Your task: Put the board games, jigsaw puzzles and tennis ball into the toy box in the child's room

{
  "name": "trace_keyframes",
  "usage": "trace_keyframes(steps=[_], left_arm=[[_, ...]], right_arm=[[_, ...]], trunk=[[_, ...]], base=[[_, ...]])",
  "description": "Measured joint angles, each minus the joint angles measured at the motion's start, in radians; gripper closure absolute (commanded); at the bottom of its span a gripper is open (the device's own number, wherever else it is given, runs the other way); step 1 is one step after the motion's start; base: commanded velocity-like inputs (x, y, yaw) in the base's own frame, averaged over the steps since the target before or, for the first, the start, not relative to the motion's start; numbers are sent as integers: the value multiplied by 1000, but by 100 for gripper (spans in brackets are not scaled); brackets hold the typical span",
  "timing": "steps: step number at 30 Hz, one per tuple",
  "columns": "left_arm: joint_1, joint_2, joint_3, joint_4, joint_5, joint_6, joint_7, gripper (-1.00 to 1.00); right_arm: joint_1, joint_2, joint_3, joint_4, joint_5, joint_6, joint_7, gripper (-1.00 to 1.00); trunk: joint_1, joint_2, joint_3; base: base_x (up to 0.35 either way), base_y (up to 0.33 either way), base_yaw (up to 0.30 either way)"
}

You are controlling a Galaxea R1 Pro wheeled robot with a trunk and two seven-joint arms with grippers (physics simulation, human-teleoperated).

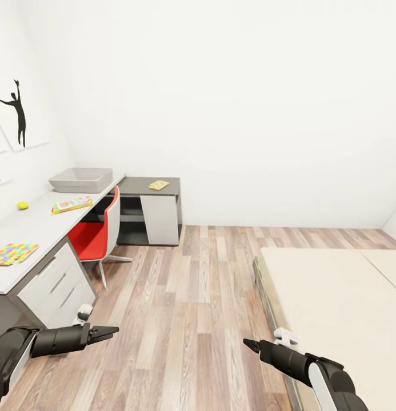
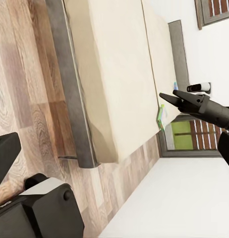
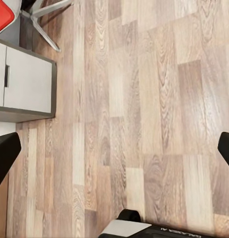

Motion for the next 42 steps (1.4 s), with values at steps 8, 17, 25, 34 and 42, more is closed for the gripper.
trace_keyframes(steps=[8,17,25,34,42], left_arm=[[0,0,0,0,0,0,0,-100],[0,0,0,0,1,0,-1,-100],[0,0,0,0,1,0,-1,-100],[0,0,0,0,1,0,-1,-100],[0,0,0,0,1,0,-1,-100]], right_arm=[[0,0,0,0,0,0,0,-100],[0,0,0,0,0,0,-1,-100],[0,0,0,0,0,0,-2,-100],[0,0,0,0,0,-2,-2,-100],[0,1,0,1,5,-7,-4,-100]], trunk=[[0,0,1],[0,0,2],[0,0,2],[0,0,2],[0,0,2]], base=[[-8,0,-23],[-77,0,-3],[-105,0,0],[-29,0,0],[-2,0,0]])
